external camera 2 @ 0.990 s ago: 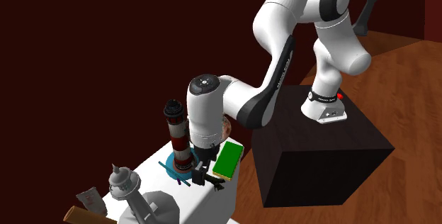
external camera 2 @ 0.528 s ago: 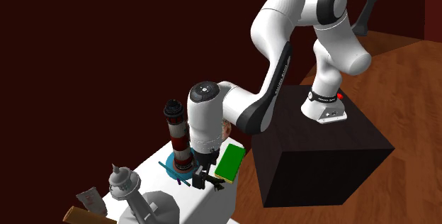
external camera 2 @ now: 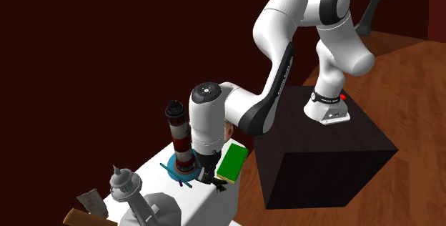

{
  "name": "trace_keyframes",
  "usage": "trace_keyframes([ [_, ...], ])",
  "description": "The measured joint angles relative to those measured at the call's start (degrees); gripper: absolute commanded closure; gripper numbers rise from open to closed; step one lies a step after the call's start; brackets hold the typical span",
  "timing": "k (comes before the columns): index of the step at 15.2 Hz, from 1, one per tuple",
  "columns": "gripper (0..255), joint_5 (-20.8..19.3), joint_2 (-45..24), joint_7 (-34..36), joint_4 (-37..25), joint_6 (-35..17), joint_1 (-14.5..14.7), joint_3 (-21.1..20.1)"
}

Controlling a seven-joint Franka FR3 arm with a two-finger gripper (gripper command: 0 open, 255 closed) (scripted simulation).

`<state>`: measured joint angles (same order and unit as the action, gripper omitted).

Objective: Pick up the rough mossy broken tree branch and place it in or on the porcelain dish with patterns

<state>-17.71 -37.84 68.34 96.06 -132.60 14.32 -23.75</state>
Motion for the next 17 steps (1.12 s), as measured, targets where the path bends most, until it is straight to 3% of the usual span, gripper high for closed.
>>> trace_keyframes([
  [7, 255, 0.24, 0.60, -0.08, 0.10, 0.49, -0.13, -0.21],
  [17, 255, 2.30, 4.75, -1.27, -1.36, 5.89, -1.08, -1.75],
])
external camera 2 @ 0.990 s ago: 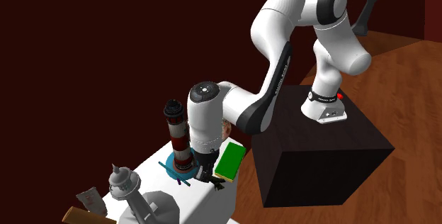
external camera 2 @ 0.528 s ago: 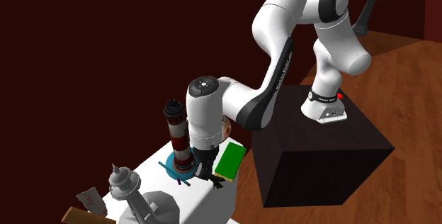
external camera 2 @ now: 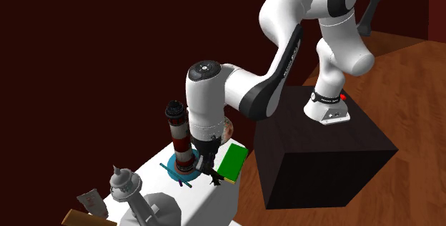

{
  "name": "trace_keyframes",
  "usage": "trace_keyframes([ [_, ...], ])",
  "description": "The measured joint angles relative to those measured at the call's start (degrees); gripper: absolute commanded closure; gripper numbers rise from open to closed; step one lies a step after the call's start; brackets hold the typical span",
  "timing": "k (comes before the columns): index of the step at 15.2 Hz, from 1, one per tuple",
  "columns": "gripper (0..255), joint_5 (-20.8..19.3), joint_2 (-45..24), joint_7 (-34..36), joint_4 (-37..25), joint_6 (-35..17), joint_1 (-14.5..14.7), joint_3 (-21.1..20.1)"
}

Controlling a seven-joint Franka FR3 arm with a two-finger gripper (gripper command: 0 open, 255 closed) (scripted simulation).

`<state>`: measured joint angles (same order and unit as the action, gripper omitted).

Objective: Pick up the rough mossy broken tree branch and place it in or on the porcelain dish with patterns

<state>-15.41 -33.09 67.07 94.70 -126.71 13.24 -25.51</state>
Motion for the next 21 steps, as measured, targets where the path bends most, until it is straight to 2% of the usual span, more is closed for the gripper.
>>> trace_keyframes([
  [11, 255, 2.14, 4.11, -1.19, -2.43, 6.24, -0.82, -1.37],
  [13, 255, 2.86, 5.60, -2.77, -0.79, 5.98, -2.44, -1.42],
  [21, 255, 7.31, 14.14, -13.09, 11.17, 1.75, -12.05, -0.82],
])
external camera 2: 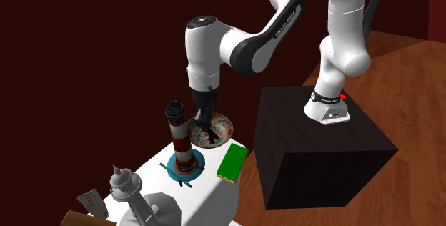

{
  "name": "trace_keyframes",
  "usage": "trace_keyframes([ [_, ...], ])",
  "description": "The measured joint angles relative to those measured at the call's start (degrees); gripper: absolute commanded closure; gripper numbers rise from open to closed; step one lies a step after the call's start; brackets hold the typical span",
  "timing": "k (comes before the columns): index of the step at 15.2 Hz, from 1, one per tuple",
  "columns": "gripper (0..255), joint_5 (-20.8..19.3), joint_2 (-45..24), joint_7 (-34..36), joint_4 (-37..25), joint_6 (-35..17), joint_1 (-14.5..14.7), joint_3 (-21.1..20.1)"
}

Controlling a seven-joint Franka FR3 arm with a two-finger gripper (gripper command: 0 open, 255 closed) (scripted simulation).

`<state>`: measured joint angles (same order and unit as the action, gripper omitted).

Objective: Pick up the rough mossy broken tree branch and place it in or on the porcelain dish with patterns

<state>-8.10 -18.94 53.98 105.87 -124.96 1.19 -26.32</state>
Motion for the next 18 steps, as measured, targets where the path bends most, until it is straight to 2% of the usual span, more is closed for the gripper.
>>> trace_keyframes([
  [6, 255, 2.46, 3.63, -7.56, 4.92, -1.72, -5.46, 1.36],
  [18, 255, -0.29, -1.17, -6.58, 8.13, -9.40, -4.99, 2.77],
])
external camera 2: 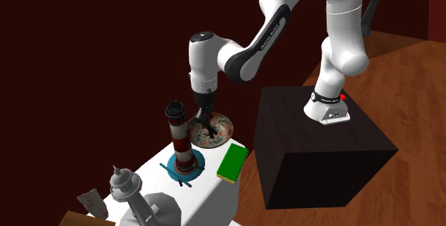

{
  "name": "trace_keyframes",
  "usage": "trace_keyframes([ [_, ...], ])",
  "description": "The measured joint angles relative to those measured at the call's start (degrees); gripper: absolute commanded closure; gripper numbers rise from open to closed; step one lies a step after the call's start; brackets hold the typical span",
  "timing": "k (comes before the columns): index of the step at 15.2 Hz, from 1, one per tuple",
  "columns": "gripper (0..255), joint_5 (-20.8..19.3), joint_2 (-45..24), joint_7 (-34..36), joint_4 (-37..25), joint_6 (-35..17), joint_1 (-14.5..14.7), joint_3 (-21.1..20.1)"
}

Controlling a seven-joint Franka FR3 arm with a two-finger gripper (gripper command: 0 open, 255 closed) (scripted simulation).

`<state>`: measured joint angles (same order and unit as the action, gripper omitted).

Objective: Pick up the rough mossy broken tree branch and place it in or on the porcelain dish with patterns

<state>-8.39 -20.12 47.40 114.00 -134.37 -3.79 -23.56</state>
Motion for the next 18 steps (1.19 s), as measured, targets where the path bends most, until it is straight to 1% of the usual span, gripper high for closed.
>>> trace_keyframes([
  [7, 255, -0.39, -0.47, 0.28, -0.14, -0.69, 0.12, 0.27],
  [8, 0, -0.38, -0.40, 0.28, 0.00, -0.80, 0.10, 0.27],
  [14, 0, -0.33, -0.61, 0.28, 0.27, -0.76, 0.22, 0.15],
  [18, 0, 1.83, 3.08, -1.35, -1.17, 4.00, -0.83, -0.77],
])
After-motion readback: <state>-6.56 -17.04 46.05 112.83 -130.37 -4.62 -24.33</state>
